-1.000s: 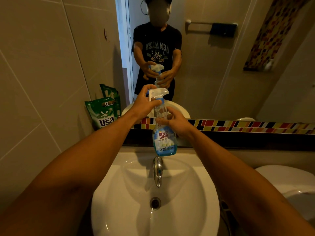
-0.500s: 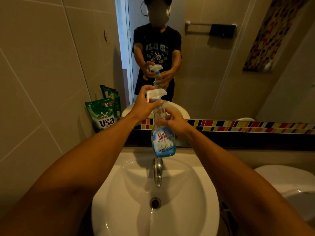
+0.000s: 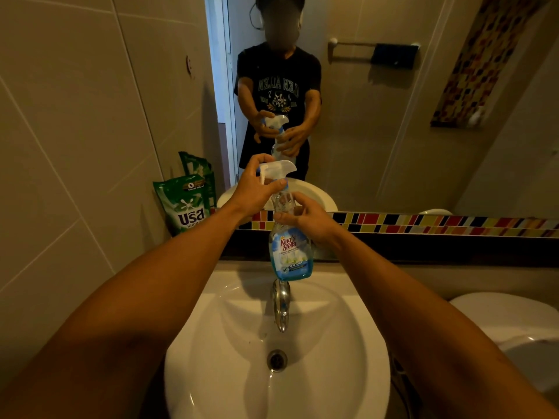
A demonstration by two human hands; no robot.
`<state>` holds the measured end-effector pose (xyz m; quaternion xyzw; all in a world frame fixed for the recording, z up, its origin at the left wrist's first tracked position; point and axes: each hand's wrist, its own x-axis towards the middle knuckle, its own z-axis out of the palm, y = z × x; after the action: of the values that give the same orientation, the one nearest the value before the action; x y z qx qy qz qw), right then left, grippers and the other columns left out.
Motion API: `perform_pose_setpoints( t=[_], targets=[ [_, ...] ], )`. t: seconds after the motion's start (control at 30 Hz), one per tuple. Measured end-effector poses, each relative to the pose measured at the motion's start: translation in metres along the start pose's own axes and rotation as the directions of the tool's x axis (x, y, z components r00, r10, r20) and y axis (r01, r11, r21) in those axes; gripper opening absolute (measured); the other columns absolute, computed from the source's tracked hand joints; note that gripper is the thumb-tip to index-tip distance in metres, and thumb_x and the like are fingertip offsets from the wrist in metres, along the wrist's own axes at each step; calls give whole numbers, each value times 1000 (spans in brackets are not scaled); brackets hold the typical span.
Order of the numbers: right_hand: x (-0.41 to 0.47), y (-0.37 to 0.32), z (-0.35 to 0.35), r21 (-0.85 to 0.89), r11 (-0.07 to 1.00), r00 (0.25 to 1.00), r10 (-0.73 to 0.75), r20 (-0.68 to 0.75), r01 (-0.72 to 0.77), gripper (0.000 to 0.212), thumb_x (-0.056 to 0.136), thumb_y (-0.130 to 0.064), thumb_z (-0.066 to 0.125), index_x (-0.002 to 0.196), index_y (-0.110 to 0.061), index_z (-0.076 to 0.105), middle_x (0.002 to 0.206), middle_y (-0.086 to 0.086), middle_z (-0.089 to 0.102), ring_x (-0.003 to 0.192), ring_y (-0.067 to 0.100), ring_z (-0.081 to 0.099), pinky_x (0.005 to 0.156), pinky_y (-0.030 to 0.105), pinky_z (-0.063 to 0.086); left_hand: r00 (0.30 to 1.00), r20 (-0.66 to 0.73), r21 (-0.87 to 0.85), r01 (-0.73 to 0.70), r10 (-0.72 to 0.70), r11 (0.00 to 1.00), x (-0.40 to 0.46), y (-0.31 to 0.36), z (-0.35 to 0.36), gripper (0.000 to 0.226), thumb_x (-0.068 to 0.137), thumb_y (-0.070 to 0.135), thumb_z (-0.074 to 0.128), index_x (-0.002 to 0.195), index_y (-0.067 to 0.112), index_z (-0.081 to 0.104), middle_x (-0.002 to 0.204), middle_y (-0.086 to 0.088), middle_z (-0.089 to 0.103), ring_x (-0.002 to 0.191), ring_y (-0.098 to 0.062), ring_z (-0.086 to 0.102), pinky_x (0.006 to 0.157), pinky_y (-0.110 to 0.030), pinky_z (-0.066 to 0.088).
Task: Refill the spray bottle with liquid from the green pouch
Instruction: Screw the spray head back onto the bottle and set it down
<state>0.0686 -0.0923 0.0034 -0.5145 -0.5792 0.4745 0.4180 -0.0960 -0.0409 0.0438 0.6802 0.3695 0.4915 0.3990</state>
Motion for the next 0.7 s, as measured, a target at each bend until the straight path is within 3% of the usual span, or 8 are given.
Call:
perform_pose_setpoints(
  t=[0.1,0.23,0.7],
  targets=[
    [0,1,0,3,1000,1000,4,-7,-4,50,95,-15,75,140,-16,54,115,9,74,97,27,78,76,35,65,1000,12,4,25,-25,1000,1,0,-1,52,90,3,69,136,11,46,107,14,49,87,-7,61,60,-11,53],
    [1,3,2,-25,1000,1000,2,-13,-2,50,95,-19,77,140,-20,55,118,10,75,100,29,78,86,45,65,999,38,-45,18,-17,999,-2,0,-2,56,88,12,75,133,16,43,117,3,54,96,-14,65,69,-19,58],
    [-3,1,7,-20,1000,1000,4,-3,-4,52,93,-13,77,140,-20,56,118,7,75,100,26,77,81,36,64,1000,13,-51,10,-10,999,-6,-3,-10,58,82,4,79,131,10,49,110,6,56,92,-11,63,64,-16,55]
  ],
)
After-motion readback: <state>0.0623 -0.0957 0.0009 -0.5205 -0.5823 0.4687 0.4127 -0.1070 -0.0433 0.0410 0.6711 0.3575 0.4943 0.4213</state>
